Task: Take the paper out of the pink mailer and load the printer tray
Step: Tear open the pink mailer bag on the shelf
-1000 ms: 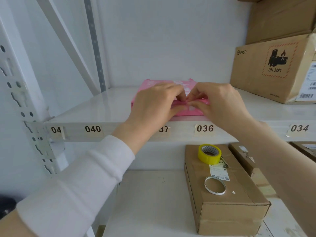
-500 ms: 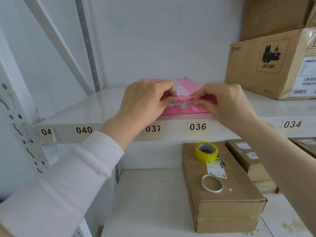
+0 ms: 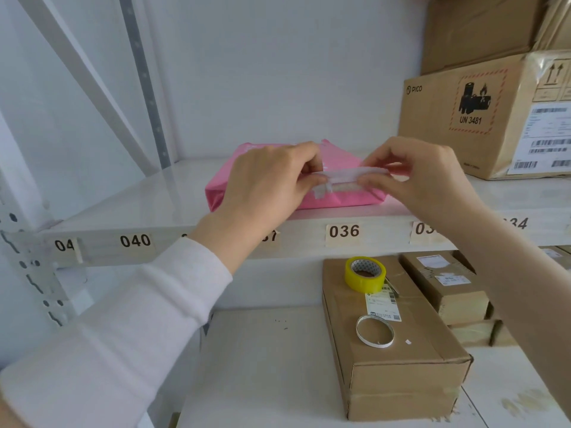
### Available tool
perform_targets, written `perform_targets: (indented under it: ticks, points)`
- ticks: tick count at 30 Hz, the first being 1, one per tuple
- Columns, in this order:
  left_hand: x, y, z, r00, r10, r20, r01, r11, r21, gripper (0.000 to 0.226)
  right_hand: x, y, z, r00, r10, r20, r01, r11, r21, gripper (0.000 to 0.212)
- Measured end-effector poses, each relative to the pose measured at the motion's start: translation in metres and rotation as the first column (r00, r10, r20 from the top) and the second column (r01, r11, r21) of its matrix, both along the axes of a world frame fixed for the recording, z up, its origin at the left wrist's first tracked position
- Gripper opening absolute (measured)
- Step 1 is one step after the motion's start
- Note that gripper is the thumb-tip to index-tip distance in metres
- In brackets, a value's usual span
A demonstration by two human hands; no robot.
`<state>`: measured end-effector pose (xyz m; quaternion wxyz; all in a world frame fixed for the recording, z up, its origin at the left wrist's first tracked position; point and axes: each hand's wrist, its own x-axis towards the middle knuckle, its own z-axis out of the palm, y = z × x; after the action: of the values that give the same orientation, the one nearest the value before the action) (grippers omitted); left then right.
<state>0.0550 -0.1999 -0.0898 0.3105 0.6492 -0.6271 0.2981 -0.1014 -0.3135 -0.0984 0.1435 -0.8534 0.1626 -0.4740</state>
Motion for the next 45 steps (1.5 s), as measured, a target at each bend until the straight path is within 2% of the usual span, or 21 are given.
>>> perform_targets:
  ticks: [3,7,10,13,16,18,19,21,23,25,33,41,45]
  points:
    - [0.000,0.000,0.005,1.000,-0.002,-0.004,0.002,1.000,0.019,0.023,-0.002,-0.005,-0.001,0.996,-0.040,0.077,0.039,0.999,0.019,0.009]
    - [0.000,0.001,0.007,1.000,0.013,0.006,-0.013,0.999,0.036,0.021,0.002,-0.007,0.004,0.994,-0.094,0.058,0.093,0.995,0.016,0.009]
    - [-0.002,0.000,0.009,0.999,0.030,0.034,-0.032,0.997,0.068,0.023,0.003,-0.010,0.005,0.994,-0.078,0.071,0.078,0.997,0.007,0.011]
    - [-0.012,-0.005,0.011,1.000,-0.016,0.018,0.013,0.993,0.115,0.035,0.002,-0.012,0.004,0.995,-0.066,0.076,0.065,0.998,0.021,0.010]
    - [-0.019,-0.018,0.010,0.996,-0.040,0.074,0.028,0.988,0.155,0.031,0.001,-0.010,0.002,0.995,-0.053,0.087,0.052,0.999,0.012,0.011]
    - [-0.019,-0.022,0.012,0.996,-0.013,0.094,-0.002,0.986,0.165,0.028,-0.002,-0.009,0.002,0.993,-0.029,0.116,0.028,0.999,0.016,0.018]
    - [-0.019,-0.024,0.013,0.996,-0.005,0.095,-0.010,0.987,0.163,0.026,-0.003,-0.009,0.001,0.993,-0.018,0.115,0.022,0.999,-0.032,0.021]
    - [-0.018,-0.024,0.016,0.996,0.002,0.092,-0.017,0.986,0.166,0.024,-0.005,-0.008,-0.003,0.997,-0.018,0.078,0.038,0.964,-0.262,0.014]
    - [-0.018,-0.023,0.019,0.996,-0.002,0.086,-0.014,0.982,0.187,0.024,-0.007,-0.010,-0.007,0.997,-0.080,0.020,0.080,0.873,-0.482,0.012]
    - [-0.017,-0.023,0.021,0.998,-0.008,0.061,-0.005,0.978,0.211,0.023,-0.010,-0.009,-0.009,0.987,-0.161,-0.026,0.117,0.810,-0.575,0.013]
    - [-0.014,-0.025,0.025,1.000,0.014,0.020,-0.019,0.968,0.252,0.021,-0.008,-0.012,-0.004,0.963,-0.264,-0.045,0.161,0.704,-0.692,0.011]
    - [-0.015,-0.025,0.023,0.999,0.029,0.016,-0.032,0.970,0.243,0.019,-0.016,-0.010,-0.004,0.957,-0.255,-0.136,0.116,0.771,-0.627,0.022]
    - [-0.017,-0.024,0.022,0.999,0.041,0.023,-0.045,0.969,0.245,0.022,-0.022,-0.012,-0.004,0.955,-0.240,-0.174,0.075,0.764,-0.641,0.025]
